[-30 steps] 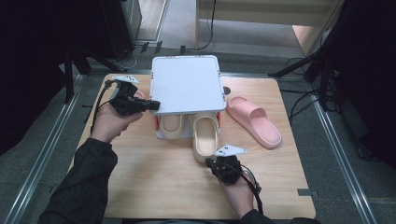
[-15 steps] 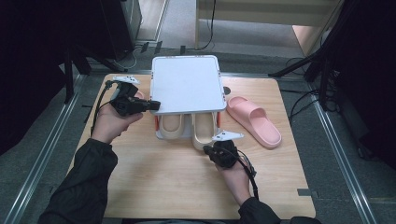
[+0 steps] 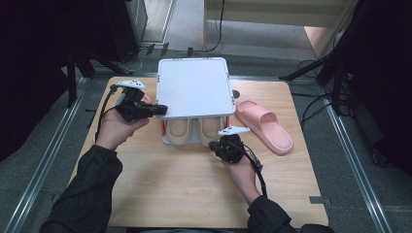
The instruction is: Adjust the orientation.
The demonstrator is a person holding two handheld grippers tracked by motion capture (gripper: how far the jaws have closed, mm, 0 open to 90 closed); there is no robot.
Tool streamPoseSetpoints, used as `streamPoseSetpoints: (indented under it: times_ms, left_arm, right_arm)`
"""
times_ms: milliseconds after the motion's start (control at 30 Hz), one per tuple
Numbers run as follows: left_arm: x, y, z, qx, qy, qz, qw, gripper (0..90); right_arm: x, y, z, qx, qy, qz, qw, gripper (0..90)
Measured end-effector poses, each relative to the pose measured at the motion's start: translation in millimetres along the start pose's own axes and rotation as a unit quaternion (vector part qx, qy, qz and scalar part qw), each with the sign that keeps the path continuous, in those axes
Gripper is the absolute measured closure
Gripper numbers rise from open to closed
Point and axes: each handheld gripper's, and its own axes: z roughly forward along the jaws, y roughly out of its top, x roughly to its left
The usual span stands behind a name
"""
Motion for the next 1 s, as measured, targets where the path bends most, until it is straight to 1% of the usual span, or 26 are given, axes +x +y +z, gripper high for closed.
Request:
streamPoseSetpoints:
  times_ms: [100, 167, 267, 333, 367, 433, 500, 533, 567, 600, 633, 667, 733, 767, 800, 867, 933, 1000]
  left_arm:
    - [-2.1, -0.9, 0.4, -0.004, 0.006, 0.002, 1.0000, 85.6]
    - [-2.2, -1.5, 0.4, -0.008, 0.010, -0.006, 0.9999, 86.9]
    - [-1.1, -3.2, 1.2, -0.016, 0.006, -0.015, 0.9997, 88.0]
    - [-1.6, -3.4, 0.4, -0.015, 0.003, -0.019, 0.9997, 87.4]
    - [-2.2, -3.4, 0.0, -0.015, 0.000, -0.023, 0.9996, 85.5]
    - [-3.5, -2.8, -2.2, -0.010, -0.003, -0.029, 0.9995, 80.9]
    - [-5.2, -2.0, -6.1, -0.014, -0.008, -0.031, 0.9994, 76.2]
    - [-6.3, -1.6, -7.8, -0.011, -0.011, -0.030, 0.9994, 72.3]
    - [-7.8, -1.2, -9.2, -0.007, -0.011, -0.027, 0.9996, 65.9]
    - [-9.5, -1.2, -11.2, -0.006, -0.007, -0.023, 0.9997, 62.4]
    - [-10.5, -1.4, -12.9, -0.007, -0.004, -0.020, 0.9998, 58.2]
    - [-10.9, -1.2, -14.9, -0.003, -0.005, -0.023, 0.9997, 55.1]
    - [-9.9, -1.4, -19.6, 0.002, -0.015, -0.035, 0.9993, 51.9]
    - [-9.1, -1.9, -22.5, 0.001, -0.022, -0.041, 0.9989, 49.6]
    - [-8.9, -2.8, -25.8, -0.005, -0.022, -0.040, 0.9989, 47.7]
    - [-8.7, -5.3, -31.8, -0.019, -0.015, -0.031, 0.9992, 44.1]
    - [-7.1, -7.8, -36.0, -0.019, -0.015, -0.034, 0.9992, 41.7]
    - [-4.9, -10.9, -39.5, -0.017, -0.006, -0.033, 0.9993, 40.7]
  right_arm:
    - [-3.3, 3.7, 4.0, 0.001, 0.005, 0.002, 1.0000, 86.8]
    - [-4.4, 4.7, 5.5, 0.000, 0.007, 0.001, 1.0000, 85.4]
    - [-5.6, 5.0, 6.8, 0.002, 0.018, 0.007, 0.9998, 81.7]
    - [-5.5, 4.5, 5.7, 0.002, 0.021, 0.010, 0.9997, 78.2]
    - [-4.9, 4.3, 4.1, 0.004, 0.022, 0.010, 0.9997, 75.7]
    - [-4.4, 4.4, -1.4, 0.001, 0.027, 0.004, 0.9996, 71.7]
    - [-4.8, 5.2, -8.9, -0.005, 0.036, 0.001, 0.9993, 66.4]
    - [-5.1, 5.8, -13.0, -0.012, 0.040, 0.002, 0.9991, 63.0]
    - [-5.6, 6.2, -17.1, -0.020, 0.046, 0.000, 0.9987, 59.5]
    - [-6.0, 6.6, -21.3, -0.028, 0.047, -0.002, 0.9985, 56.5]
    - [-6.1, 7.1, -25.1, -0.035, 0.050, 0.002, 0.9981, 51.9]
    - [-6.6, 7.5, -28.3, -0.042, 0.056, 0.003, 0.9975, 48.0]
    - [-6.8, 8.1, -35.0, -0.048, 0.056, -0.001, 0.9973, 43.7]
    - [-7.2, 8.2, -37.8, -0.049, 0.057, -0.005, 0.9971, 41.3]
    - [-7.7, 8.1, -40.1, -0.048, 0.060, -0.007, 0.9970, 39.5]
    - [-9.4, 7.5, -43.4, -0.039, 0.069, -0.012, 0.9968, 36.5]
    - [-11.3, 5.4, -46.3, -0.032, 0.072, -0.016, 0.9967, 35.5]
    - [-13.3, 2.3, -50.5, -0.031, 0.068, -0.019, 0.9970, 35.5]
